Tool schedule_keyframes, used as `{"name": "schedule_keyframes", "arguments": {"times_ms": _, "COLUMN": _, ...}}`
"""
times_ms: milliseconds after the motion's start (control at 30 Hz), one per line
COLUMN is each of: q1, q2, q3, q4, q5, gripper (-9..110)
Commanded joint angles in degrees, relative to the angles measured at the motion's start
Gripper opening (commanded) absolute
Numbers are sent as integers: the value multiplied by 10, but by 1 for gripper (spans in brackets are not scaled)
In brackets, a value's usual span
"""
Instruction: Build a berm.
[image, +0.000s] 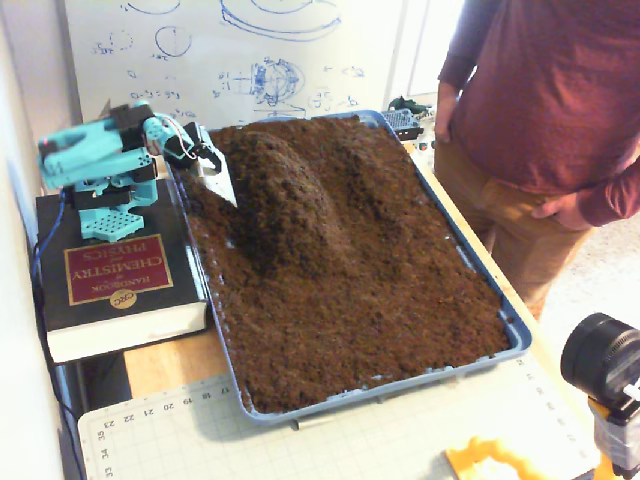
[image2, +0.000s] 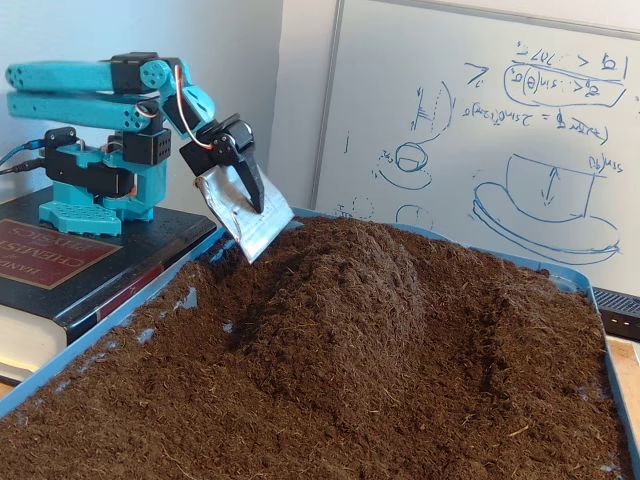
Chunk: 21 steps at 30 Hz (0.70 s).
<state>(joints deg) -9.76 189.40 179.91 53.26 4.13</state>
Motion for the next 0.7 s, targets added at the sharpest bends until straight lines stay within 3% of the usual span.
{"name": "schedule_keyframes", "arguments": {"times_ms": 0, "q1": 35, "q2": 30, "q3": 2, "q4": 47, "q5": -93, "gripper": 0}}
{"name": "schedule_keyframes", "arguments": {"times_ms": 200, "q1": 79, "q2": 30, "q3": 4, "q4": 137, "q5": -178, "gripper": 1}}
{"name": "schedule_keyframes", "arguments": {"times_ms": 500, "q1": 40, "q2": 31, "q3": 4, "q4": 142, "q5": -11, "gripper": 1}}
{"name": "schedule_keyframes", "arguments": {"times_ms": 667, "q1": -21, "q2": 30, "q3": 4, "q4": 141, "q5": -7, "gripper": 1}}
